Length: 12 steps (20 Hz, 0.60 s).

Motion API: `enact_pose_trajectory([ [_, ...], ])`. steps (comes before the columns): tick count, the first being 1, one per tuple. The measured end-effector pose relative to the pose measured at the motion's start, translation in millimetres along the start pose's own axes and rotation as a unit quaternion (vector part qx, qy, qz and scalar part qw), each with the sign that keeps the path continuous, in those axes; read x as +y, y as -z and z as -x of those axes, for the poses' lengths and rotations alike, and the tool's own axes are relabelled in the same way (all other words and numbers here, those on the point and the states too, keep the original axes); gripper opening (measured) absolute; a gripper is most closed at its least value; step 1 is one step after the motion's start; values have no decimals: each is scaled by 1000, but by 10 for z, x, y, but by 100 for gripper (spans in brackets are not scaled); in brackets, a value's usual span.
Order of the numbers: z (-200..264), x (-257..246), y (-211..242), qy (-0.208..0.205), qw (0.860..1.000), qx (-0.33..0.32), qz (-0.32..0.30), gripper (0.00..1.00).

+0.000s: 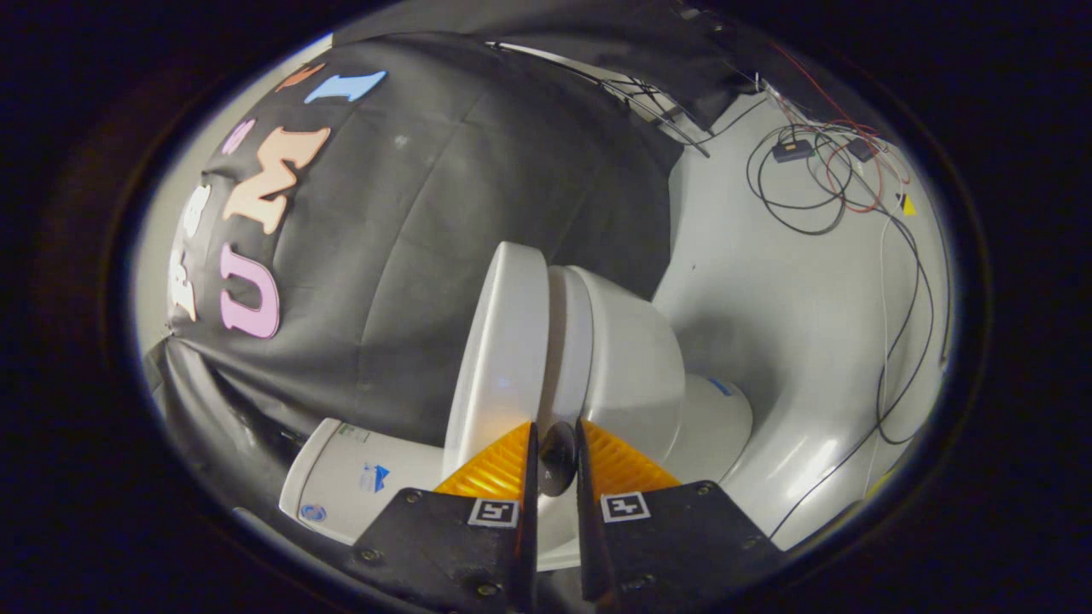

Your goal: Open the toilet lid.

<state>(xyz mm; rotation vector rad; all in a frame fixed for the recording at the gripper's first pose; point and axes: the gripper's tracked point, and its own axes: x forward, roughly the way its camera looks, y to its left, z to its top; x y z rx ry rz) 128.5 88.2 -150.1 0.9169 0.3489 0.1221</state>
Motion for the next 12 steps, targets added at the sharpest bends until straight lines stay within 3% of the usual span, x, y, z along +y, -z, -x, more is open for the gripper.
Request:
enact_pose_trajectory([
  [1,1,-5,47,2,1000,11,4,21],
  [2,44,89,-10,-29,1000,6,-8,21],
  [3,-178,43,62,-23,1000,-3,-14,21],
  [4,-201,58,84,-25,999,1,-26,2],
  [12,30,144,0,-8,1000,2,-28,1],
])
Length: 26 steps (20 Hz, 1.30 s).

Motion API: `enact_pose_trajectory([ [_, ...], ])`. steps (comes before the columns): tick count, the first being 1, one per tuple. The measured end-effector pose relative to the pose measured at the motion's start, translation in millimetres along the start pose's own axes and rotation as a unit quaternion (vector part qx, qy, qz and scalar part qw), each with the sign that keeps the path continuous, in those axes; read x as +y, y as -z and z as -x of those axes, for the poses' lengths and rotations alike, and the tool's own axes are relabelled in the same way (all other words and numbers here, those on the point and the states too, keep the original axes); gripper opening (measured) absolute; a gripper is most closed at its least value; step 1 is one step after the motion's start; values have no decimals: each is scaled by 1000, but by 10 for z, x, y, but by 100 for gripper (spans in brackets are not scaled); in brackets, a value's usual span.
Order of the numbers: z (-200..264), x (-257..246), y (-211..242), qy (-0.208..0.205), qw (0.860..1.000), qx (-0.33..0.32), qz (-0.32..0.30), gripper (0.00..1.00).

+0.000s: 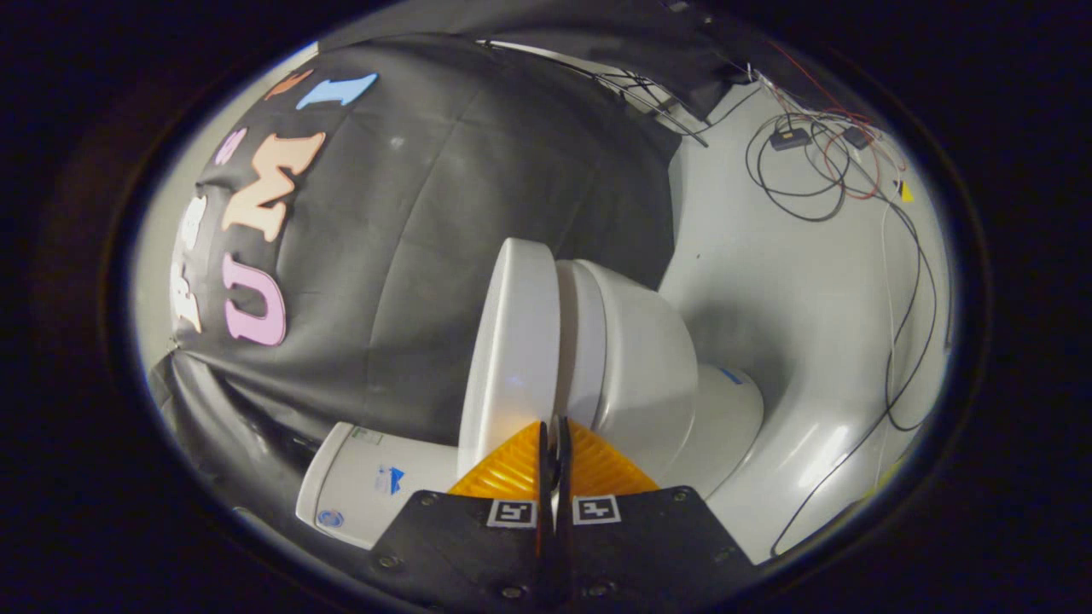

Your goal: Open the toilet lid.

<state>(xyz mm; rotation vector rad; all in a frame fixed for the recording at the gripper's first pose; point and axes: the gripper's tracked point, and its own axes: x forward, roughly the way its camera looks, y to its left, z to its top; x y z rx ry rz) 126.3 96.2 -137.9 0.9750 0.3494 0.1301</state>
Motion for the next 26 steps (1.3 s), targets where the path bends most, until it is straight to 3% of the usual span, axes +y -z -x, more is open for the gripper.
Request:
enact_pose_trajectory([
  [6,77,77,-66,25,999,-14,16,1],
  [26,312,918,-54,14,996,-25,81,1],
])
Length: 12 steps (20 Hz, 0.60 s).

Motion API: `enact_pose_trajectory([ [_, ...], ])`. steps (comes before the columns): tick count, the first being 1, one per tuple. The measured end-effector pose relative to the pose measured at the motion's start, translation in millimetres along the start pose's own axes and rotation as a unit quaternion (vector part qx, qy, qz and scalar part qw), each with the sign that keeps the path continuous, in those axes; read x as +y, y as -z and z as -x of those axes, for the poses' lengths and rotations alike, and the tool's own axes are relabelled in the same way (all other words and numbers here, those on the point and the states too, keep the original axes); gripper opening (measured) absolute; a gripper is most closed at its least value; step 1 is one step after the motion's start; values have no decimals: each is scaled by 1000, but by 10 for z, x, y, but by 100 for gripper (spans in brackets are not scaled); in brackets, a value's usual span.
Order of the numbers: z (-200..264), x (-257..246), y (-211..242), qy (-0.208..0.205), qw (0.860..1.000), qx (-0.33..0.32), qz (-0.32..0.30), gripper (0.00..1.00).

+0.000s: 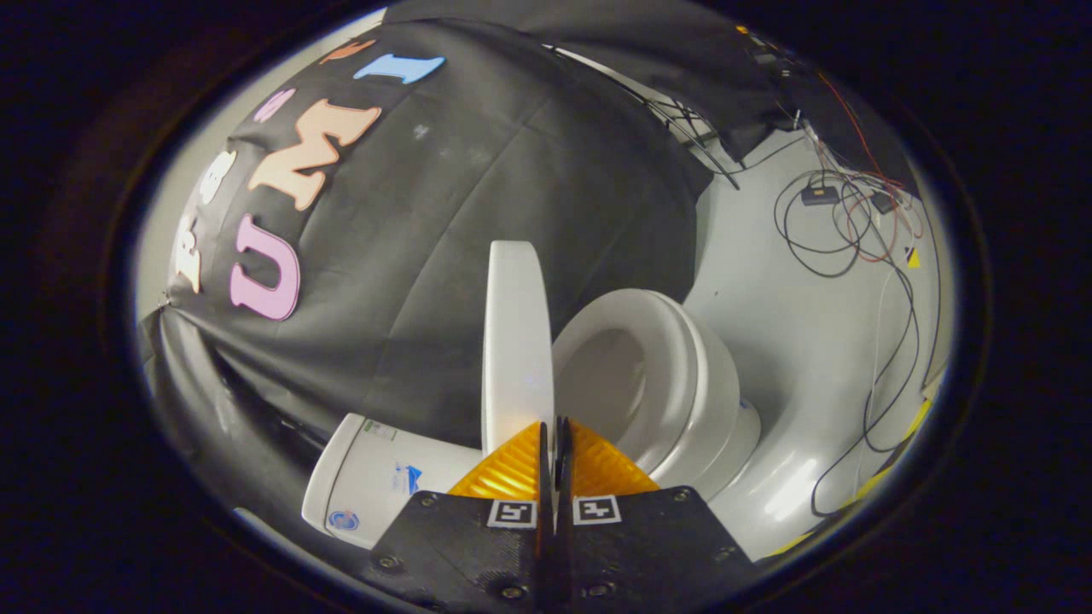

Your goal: Open the toilet lid.

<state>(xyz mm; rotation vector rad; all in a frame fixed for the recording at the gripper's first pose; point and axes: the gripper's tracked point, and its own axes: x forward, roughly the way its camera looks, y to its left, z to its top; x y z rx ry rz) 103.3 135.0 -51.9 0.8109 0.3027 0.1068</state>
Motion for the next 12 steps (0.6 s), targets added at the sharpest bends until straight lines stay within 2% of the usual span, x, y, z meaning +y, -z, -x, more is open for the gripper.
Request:
enact_pose_trajectory([
  [12,151,410,32,4,999,-1,39,1],
])
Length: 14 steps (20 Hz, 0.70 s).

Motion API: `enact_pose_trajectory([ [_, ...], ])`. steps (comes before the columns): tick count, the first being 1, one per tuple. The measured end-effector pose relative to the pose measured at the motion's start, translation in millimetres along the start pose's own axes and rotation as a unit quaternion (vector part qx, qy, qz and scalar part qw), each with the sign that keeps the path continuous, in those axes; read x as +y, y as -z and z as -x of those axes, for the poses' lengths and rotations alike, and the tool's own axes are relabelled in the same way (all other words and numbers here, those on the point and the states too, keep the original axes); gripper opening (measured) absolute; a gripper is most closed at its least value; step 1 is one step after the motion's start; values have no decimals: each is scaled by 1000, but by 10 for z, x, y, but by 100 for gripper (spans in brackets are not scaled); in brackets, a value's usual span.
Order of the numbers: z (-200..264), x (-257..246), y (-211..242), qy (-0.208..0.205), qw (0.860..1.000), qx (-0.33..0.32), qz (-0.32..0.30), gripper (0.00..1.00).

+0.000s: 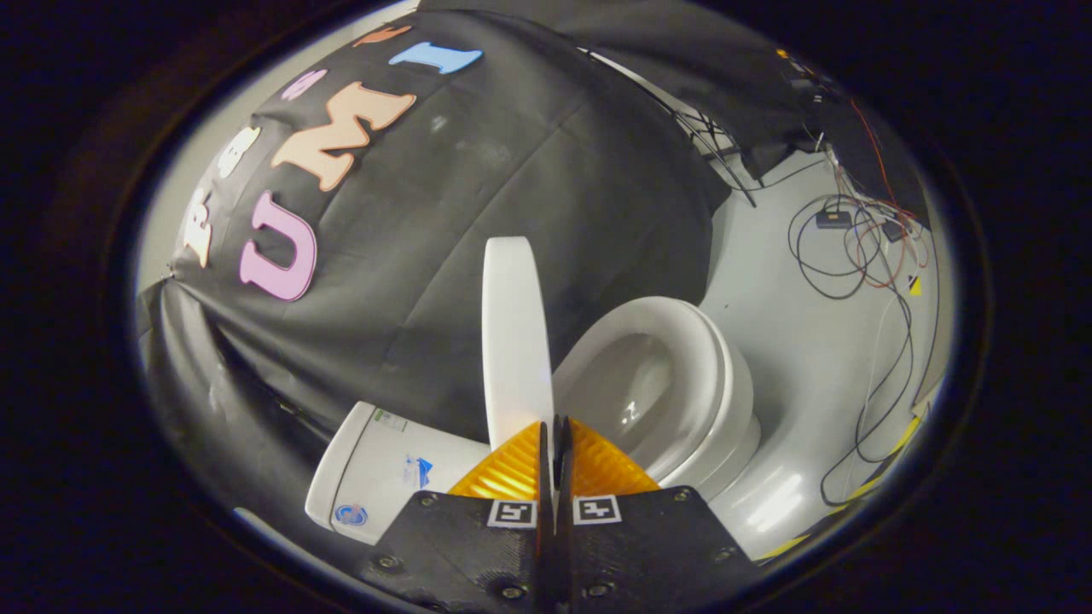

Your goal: Open the toilet lid.

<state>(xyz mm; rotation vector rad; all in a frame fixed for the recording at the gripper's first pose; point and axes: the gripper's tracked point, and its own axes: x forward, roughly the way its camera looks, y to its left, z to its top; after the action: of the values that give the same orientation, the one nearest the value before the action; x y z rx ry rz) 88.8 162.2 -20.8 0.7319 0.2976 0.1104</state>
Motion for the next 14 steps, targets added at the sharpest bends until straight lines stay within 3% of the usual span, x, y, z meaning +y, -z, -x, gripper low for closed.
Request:
enact_pose_trajectory([
  [14,133,465,34,-9,999,-7,44,1],
])
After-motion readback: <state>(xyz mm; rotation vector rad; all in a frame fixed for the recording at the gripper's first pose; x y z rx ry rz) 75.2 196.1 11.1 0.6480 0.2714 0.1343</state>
